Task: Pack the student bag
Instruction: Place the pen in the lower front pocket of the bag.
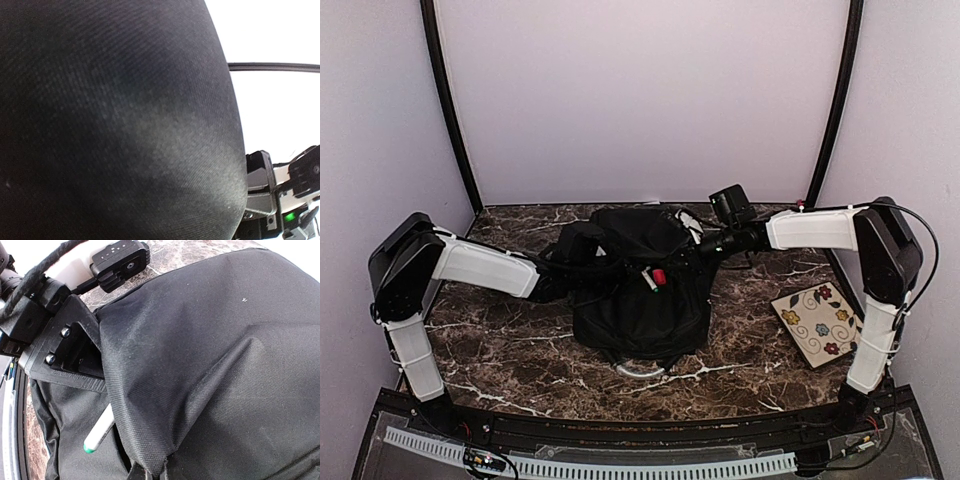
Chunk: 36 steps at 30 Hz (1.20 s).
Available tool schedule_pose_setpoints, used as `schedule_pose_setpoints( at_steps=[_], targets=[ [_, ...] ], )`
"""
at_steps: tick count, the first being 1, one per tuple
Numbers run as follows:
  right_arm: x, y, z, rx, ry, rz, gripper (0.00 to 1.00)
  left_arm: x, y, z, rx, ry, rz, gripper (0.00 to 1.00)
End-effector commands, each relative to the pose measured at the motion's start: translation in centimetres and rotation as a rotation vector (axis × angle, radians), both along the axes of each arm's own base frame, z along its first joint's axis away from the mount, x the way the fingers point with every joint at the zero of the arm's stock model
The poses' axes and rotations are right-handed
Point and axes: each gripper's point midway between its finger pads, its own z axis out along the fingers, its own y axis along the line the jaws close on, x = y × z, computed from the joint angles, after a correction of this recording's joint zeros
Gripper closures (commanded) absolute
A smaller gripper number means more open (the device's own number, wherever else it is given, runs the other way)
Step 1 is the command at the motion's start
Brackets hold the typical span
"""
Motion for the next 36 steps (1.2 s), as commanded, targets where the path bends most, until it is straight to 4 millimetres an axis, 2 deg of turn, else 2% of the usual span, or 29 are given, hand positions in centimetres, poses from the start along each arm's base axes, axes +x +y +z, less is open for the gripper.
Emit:
schedule_pose_setpoints(
  at_steps=[1, 4, 6, 12, 15, 21, 25, 29, 31, 36],
  targets=[
    [-2.1, 0.9, 2.8, 0.070, 0.000, 0.085, 0.98, 3.3, 1.8, 1.4, -0.059, -0.035, 0.173, 1.00],
    [-2.1, 0.9, 2.8, 0.070, -0.002, 0.086, 0.98, 3.6, 2.7, 0.6, -0.024, -0.013, 0.230, 0.99],
    [-2.1, 0.9, 2.8, 0.069, 0.000, 0.086, 0.98, 3.7, 3.1, 0.0, -0.005, 0.008, 0.257, 0.95],
    [-2.0, 0.9, 2.8, 0.068, -0.003, 0.085, 0.98, 3.2, 2.9, -0.6, 0.014, 0.047, 0.232, 0.72],
    [-2.1, 0.9, 2.6, 0.066, 0.002, 0.087, 0.98, 2.6, 2.7, -0.4, 0.018, 0.058, 0.199, 0.65],
    [-2.0, 1.0, 2.4, 0.065, 0.006, 0.088, 0.98, 1.2, 2.9, 0.4, 0.049, 0.067, 0.144, 0.64],
    [-2.0, 1.0, 2.4, 0.065, 0.008, 0.089, 0.98, -0.6, 2.5, 0.9, 0.104, 0.048, 0.067, 0.70],
    [-2.0, 1.0, 2.4, 0.065, 0.009, 0.088, 0.98, -2.5, 1.8, 0.8, 0.193, 0.012, -0.021, 0.90],
    [-2.0, 1.0, 2.4, 0.065, 0.010, 0.087, 0.98, -3.3, 1.5, 0.8, 0.262, -0.018, -0.066, 0.97],
    [-2.1, 1.0, 2.5, 0.065, 0.009, 0.089, 0.98, -5.5, -0.6, 2.3, 0.348, -0.143, -0.264, 1.00]
  ],
)
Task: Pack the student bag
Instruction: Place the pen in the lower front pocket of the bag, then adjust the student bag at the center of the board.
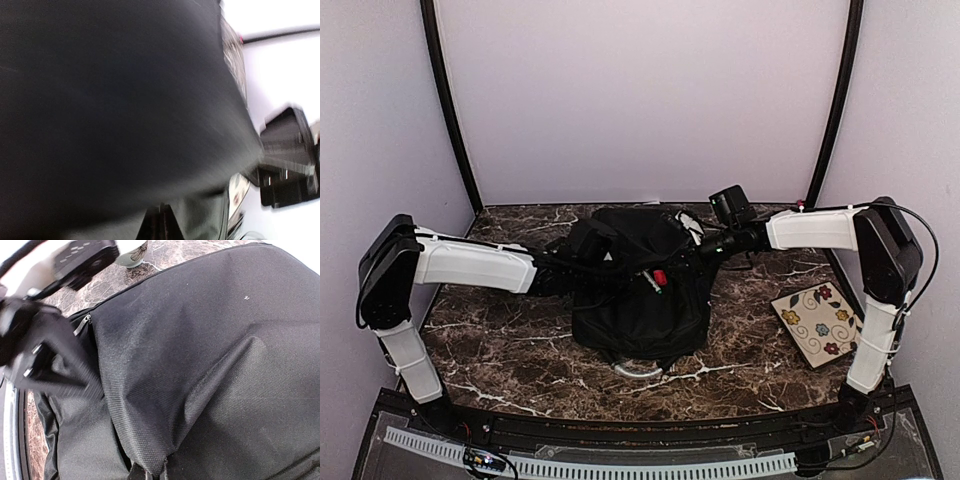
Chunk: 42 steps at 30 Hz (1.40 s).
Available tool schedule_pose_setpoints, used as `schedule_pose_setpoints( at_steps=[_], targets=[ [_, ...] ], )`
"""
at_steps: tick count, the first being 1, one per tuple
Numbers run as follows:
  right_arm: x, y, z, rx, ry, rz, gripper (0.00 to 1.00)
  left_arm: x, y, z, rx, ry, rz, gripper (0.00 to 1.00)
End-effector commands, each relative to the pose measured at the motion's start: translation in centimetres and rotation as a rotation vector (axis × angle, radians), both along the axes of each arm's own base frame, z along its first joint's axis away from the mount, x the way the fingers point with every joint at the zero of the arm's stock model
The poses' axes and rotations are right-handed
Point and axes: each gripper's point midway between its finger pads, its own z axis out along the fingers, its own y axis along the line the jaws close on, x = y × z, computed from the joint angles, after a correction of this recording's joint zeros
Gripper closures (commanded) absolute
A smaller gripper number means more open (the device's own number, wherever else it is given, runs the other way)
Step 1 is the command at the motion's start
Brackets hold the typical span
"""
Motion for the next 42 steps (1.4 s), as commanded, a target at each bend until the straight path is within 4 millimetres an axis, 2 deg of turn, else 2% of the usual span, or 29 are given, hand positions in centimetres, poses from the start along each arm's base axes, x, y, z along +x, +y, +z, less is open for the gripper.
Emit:
schedule_pose_setpoints(
  at_steps=[1, 3, 6, 7, 10, 14, 17, 20, 24, 31, 33, 35, 37, 39, 42],
  targets=[
    [-1.9, 1.1, 2.7, 0.073, 0.000, 0.086, 0.98, -2.1, -1.2, 3.1, 0.088, -0.143, -0.219, 1.00],
    [-2.0, 1.1, 2.6, 0.069, -0.002, 0.088, 0.98, -2.9, 0.0, 3.3, 0.177, -0.179, -0.264, 1.00],
    [-2.2, 1.2, 2.7, 0.058, -0.021, 0.095, 0.97, -3.5, 2.7, 4.7, 0.269, -0.299, -0.293, 1.00],
    [-2.3, 1.2, 2.6, 0.046, -0.032, 0.098, 0.97, -3.8, 3.6, 6.2, 0.280, -0.358, -0.303, 0.97],
    [-2.7, 1.4, 2.0, -0.003, -0.081, 0.111, 0.97, -4.2, 6.5, 7.5, 0.378, -0.413, -0.287, 0.81],
    [-4.1, 2.4, 0.4, -0.101, -0.158, 0.177, 0.91, -3.5, 10.8, 7.0, 0.467, -0.341, -0.214, 0.67],
    [-5.7, 3.1, -1.1, -0.194, -0.206, 0.250, 0.77, -3.3, 12.4, 5.5, 0.399, -0.259, -0.182, 0.60],
    [-7.0, 2.9, -2.5, -0.276, -0.219, 0.329, 0.66, -3.2, 13.4, 3.1, 0.377, -0.195, -0.150, 0.56],
    [-7.6, 2.1, -2.8, -0.355, -0.160, 0.374, 0.62, -2.6, 14.1, 1.5, 0.388, -0.150, -0.129, 0.52],
    [-9.9, 0.1, -1.1, -0.368, -0.133, 0.399, 0.51, -1.3, 16.0, 0.6, 0.403, -0.117, -0.103, 0.51],
    [-10.9, -0.3, -0.7, -0.358, -0.118, 0.424, 0.50, -0.3, 17.5, 0.8, 0.404, -0.117, -0.067, 0.50],
    [-11.5, -0.5, 0.0, -0.339, -0.095, 0.438, 0.49, 0.3, 18.1, 0.8, 0.399, -0.117, -0.062, 0.49],
    [-11.2, -0.6, 0.4, -0.327, -0.086, 0.419, 0.49, 0.6, 18.7, 0.3, 0.394, -0.091, -0.055, 0.49],
    [-10.0, -0.7, 1.2, -0.300, -0.073, 0.378, 0.50, 0.8, 18.8, -0.4, 0.381, -0.068, -0.065, 0.48],
    [-6.9, -0.6, 3.5, -0.229, -0.054, 0.285, 0.52, 0.7, 18.1, -1.6, 0.347, -0.026, -0.103, 0.48]
  ],
)
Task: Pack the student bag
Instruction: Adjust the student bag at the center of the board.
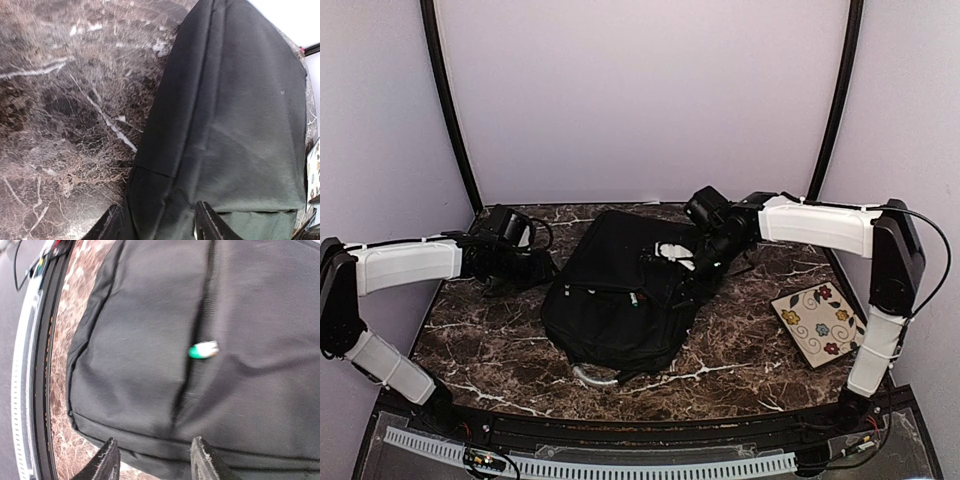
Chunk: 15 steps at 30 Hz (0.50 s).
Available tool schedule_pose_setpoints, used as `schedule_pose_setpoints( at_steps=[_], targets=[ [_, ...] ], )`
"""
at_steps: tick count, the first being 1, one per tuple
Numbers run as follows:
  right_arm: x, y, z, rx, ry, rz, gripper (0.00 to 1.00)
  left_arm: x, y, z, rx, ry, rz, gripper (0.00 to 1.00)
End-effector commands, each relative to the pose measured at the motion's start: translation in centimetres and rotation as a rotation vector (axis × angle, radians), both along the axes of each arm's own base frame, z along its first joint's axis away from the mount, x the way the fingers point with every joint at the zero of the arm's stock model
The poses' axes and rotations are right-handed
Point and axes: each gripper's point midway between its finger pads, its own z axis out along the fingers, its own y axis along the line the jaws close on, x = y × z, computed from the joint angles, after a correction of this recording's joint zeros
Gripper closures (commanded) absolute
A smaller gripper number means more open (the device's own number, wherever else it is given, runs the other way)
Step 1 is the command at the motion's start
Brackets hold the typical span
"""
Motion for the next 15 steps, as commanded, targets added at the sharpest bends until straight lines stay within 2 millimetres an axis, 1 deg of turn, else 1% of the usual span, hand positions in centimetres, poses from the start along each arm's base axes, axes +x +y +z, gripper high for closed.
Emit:
schedule_pose_setpoints(
  at_steps=[1, 2, 4, 6, 9, 11, 14, 15],
  targets=[
    [4.4, 0.1, 4.1, 0.121, 0.013, -0.139, 0.53, -0.6, -1.6, -1.7, -0.057, 0.073, -0.083, 0.48],
    [5.6, 0.2, 4.3, 0.131, -0.007, -0.185, 0.53, -0.8, -2.0, -2.0, -0.073, 0.087, -0.095, 0.49],
    [7.8, 0.3, 3.7, 0.120, -0.049, -0.272, 0.53, -1.1, -2.6, -2.5, -0.106, 0.110, -0.110, 0.53],
    [9.2, 0.3, 2.0, 0.069, -0.062, -0.319, 0.54, -1.4, -3.1, -3.0, -0.137, 0.128, -0.121, 0.58],
    [10.8, -0.4, -1.4, -0.050, -0.067, -0.361, 0.56, -2.1, -3.4, -3.8, -0.179, 0.154, -0.119, 0.72],
    [12.5, -1.7, -3.6, -0.144, -0.123, -0.421, 0.56, -2.9, -3.4, -4.3, -0.199, 0.172, -0.116, 0.81],
    [15.1, -3.8, -6.0, -0.245, -0.193, -0.499, 0.57, -4.1, -3.8, -4.2, -0.230, 0.158, -0.111, 0.93],
    [16.0, -4.5, -6.4, -0.265, -0.213, -0.518, 0.57, -4.4, -4.2, -3.9, -0.247, 0.140, -0.116, 0.97]
  ],
)
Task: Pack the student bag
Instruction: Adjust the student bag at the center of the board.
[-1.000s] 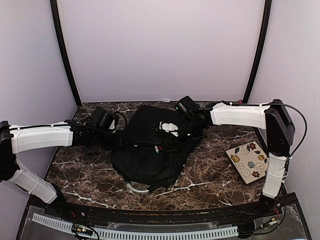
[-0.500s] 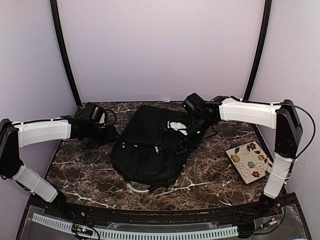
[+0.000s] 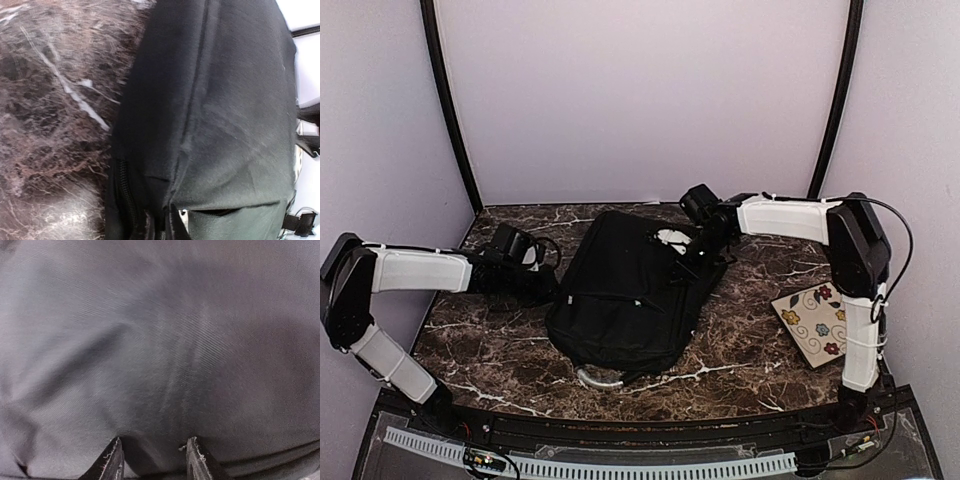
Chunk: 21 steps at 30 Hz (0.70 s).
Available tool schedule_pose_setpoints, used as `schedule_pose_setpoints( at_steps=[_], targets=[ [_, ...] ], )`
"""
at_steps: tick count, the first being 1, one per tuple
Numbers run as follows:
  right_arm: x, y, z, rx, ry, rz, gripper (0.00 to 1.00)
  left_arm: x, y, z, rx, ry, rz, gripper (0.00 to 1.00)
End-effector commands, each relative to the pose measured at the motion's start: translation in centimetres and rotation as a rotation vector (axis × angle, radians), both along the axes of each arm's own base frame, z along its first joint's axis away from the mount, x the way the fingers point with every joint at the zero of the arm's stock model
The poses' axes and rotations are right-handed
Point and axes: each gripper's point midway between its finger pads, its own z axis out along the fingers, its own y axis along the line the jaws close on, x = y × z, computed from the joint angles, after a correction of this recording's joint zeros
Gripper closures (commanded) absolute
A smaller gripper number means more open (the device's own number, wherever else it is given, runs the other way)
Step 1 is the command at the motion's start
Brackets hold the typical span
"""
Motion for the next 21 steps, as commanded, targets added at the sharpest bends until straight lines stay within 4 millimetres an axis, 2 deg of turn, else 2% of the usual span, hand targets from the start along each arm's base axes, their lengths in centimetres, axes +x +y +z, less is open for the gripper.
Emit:
schedule_pose_setpoints(
  at_steps=[1, 3, 6, 7, 9, 12, 13, 16, 21],
  targets=[
    [4.8, -3.8, -2.2, -0.171, -0.118, -0.154, 0.58, -3.5, -2.0, 0.2, -0.097, 0.028, -0.044, 1.00],
    [6.9, -5.4, -2.8, -0.219, -0.171, -0.195, 0.58, -4.7, -3.2, -0.2, -0.117, 0.034, -0.039, 1.00],
    [10.1, -8.0, -3.6, -0.315, -0.258, -0.245, 0.58, -7.4, -6.7, -0.8, -0.172, 0.047, -0.076, 1.00],
    [10.7, -8.4, -3.5, -0.333, -0.260, -0.255, 0.58, -8.4, -7.9, -0.9, -0.191, 0.051, -0.094, 1.00],
    [10.8, -7.8, -2.6, -0.308, -0.234, -0.237, 0.59, -9.4, -9.6, -1.0, -0.231, 0.054, -0.107, 1.00],
    [9.6, -5.6, 1.1, -0.194, -0.248, -0.193, 0.59, -9.8, -10.8, -0.7, -0.279, 0.043, -0.119, 0.98],
    [9.1, -5.1, 2.1, -0.166, -0.251, -0.178, 0.59, -9.8, -10.8, -0.5, -0.281, 0.034, -0.120, 0.93],
    [6.6, -3.3, 5.6, -0.082, -0.250, -0.120, 0.57, -9.5, -10.4, 0.5, -0.263, -0.012, -0.122, 0.75],
    [1.0, -0.8, 9.8, 0.093, -0.211, 0.006, 0.56, -9.0, -9.3, 2.1, -0.223, -0.079, -0.110, 0.66]
  ],
)
